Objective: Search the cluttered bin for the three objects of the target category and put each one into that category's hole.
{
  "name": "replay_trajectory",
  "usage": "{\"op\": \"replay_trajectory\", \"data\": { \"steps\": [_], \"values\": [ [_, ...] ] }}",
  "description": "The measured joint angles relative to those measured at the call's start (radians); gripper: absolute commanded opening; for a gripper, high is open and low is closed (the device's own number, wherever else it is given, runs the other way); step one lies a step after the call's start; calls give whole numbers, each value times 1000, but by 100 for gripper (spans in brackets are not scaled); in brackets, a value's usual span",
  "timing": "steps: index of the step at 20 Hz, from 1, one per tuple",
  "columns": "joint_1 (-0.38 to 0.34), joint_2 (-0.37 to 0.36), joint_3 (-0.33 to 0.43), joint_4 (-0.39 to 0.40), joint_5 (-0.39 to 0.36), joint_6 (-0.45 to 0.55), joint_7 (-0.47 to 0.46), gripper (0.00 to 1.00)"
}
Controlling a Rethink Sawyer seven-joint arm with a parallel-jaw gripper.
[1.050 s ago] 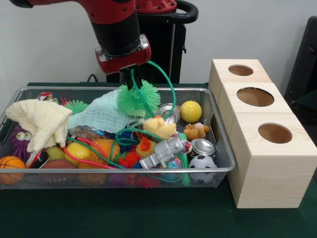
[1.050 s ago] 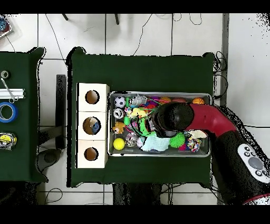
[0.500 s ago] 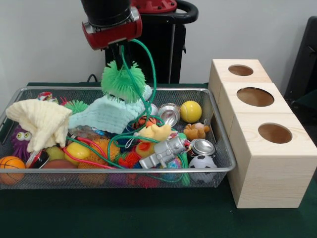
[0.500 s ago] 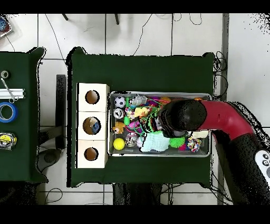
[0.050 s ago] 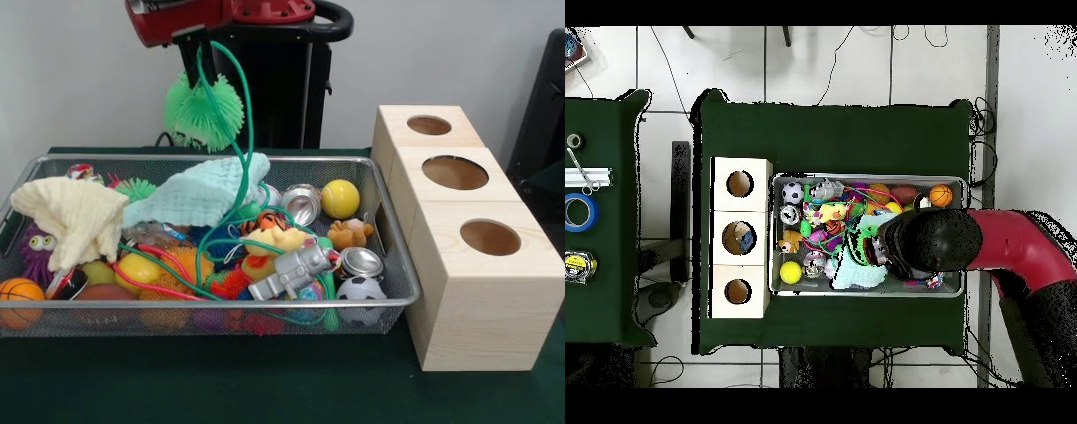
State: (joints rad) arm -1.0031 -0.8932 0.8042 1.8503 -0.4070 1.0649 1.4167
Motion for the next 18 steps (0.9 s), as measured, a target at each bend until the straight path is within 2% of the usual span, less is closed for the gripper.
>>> {"op": "replay_trajectory", "data": {
  "steps": [8, 12, 18],
  "values": [
    [-126, -52, 101, 121, -4, -17, 0, 0],
    [-196, -65, 159, 200, -14, -88, 0, 0],
    [-243, -68, 199, 285, -42, -196, 0, 0]
  ]
}}
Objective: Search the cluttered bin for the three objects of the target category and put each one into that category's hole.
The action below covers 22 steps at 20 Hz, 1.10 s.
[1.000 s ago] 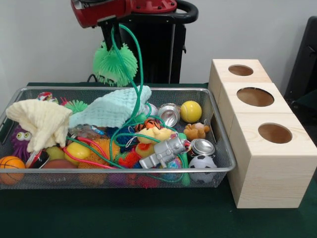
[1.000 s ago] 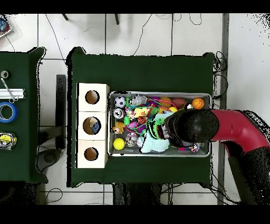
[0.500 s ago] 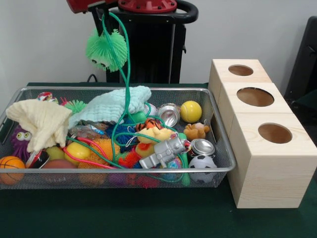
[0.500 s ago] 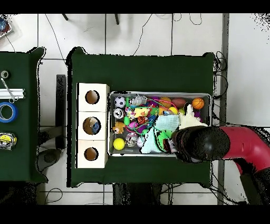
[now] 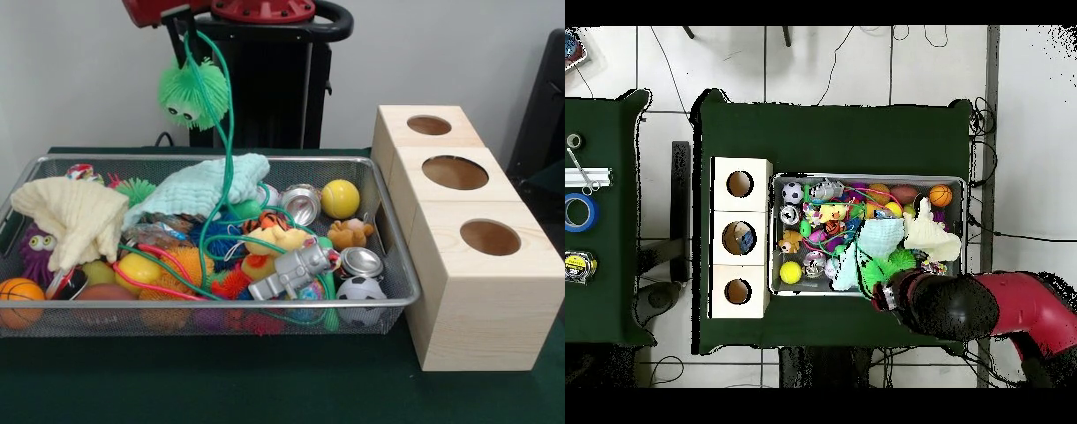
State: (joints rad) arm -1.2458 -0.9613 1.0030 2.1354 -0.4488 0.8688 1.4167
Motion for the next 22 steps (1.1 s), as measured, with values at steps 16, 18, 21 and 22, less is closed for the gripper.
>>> {"op": "replay_trajectory", "data": {
  "steps": [16, 18, 21, 22],
  "values": [
    [169, 7, 23, 41, -13, 16, 0, 0],
    [196, 13, 22, 32, -14, 19, 0, 0],
    [253, 36, 16, 1, -17, 25, 0, 0],
    [261, 41, 14, -5, -17, 26, 0, 0]
  ]
}}
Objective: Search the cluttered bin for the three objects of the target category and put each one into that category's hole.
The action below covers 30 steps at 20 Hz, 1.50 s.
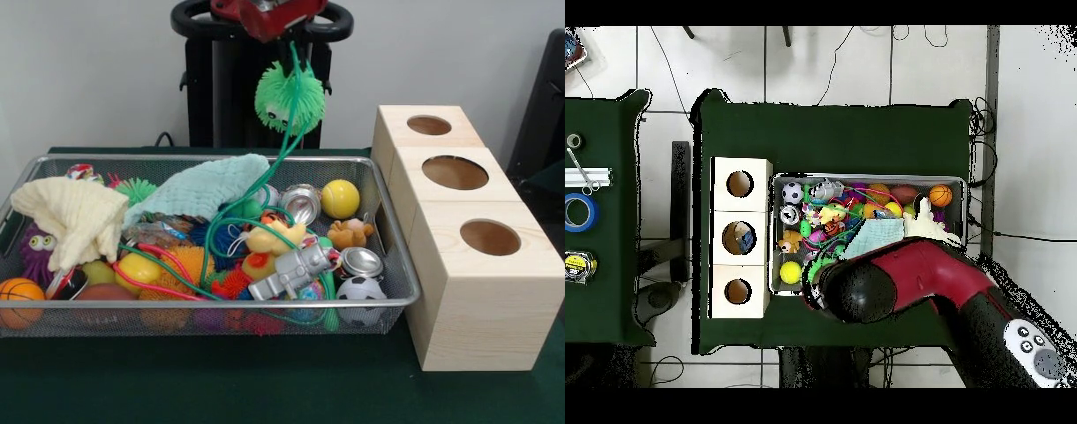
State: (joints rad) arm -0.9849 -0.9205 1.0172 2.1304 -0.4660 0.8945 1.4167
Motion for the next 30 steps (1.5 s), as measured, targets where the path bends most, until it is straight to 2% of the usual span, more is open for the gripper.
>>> {"op": "replay_trajectory", "data": {
  "steps": [4, 12, 19, 30],
  "values": [
    [60, 37, -20, -49, -3, 13, 0, 0],
    [125, 116, -64, -145, -16, 50, 0, 0],
    [128, 165, -91, -200, -23, 63, 0, 0],
    [131, 191, -124, -250, -29, 67, 0, 0]
  ]
}}
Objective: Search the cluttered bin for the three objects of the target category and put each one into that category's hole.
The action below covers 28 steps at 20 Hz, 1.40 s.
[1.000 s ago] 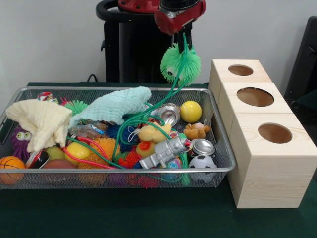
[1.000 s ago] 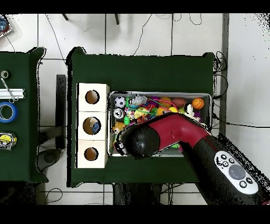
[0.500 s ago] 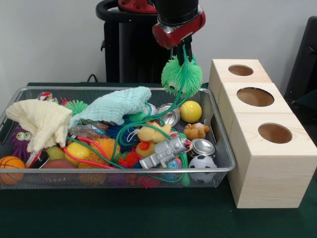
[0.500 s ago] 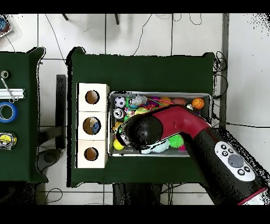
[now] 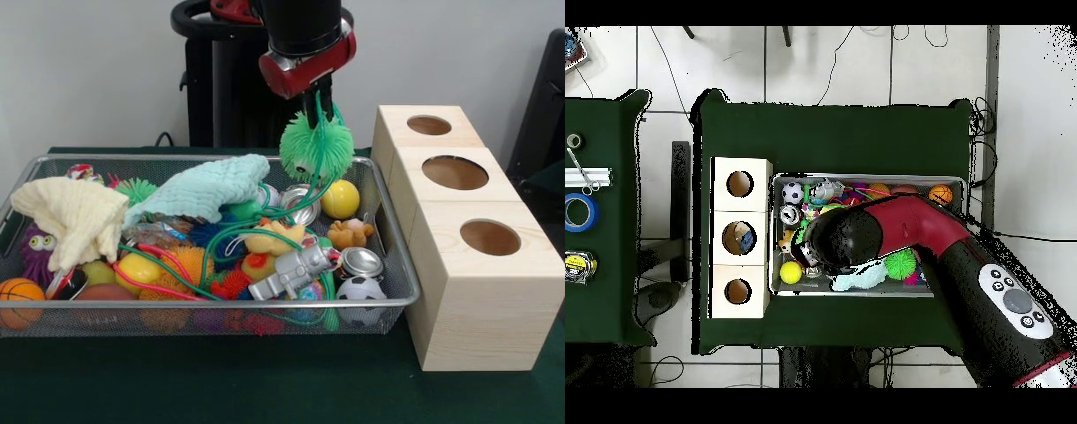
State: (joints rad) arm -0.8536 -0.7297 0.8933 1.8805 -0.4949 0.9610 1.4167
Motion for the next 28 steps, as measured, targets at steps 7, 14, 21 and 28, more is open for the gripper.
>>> {"op": "replay_trajectory", "data": {
  "steps": [7, 14, 21, 28],
  "values": [
    [7, 0, -9, -3, -2, 0, 0, 100],
    [15, 0, -9, -3, -1, 0, 0, 100],
    [22, -1, -9, -9, 0, 22, 0, 100],
    [22, 43, -9, -82, 0, 96, 0, 100]
  ]
}}
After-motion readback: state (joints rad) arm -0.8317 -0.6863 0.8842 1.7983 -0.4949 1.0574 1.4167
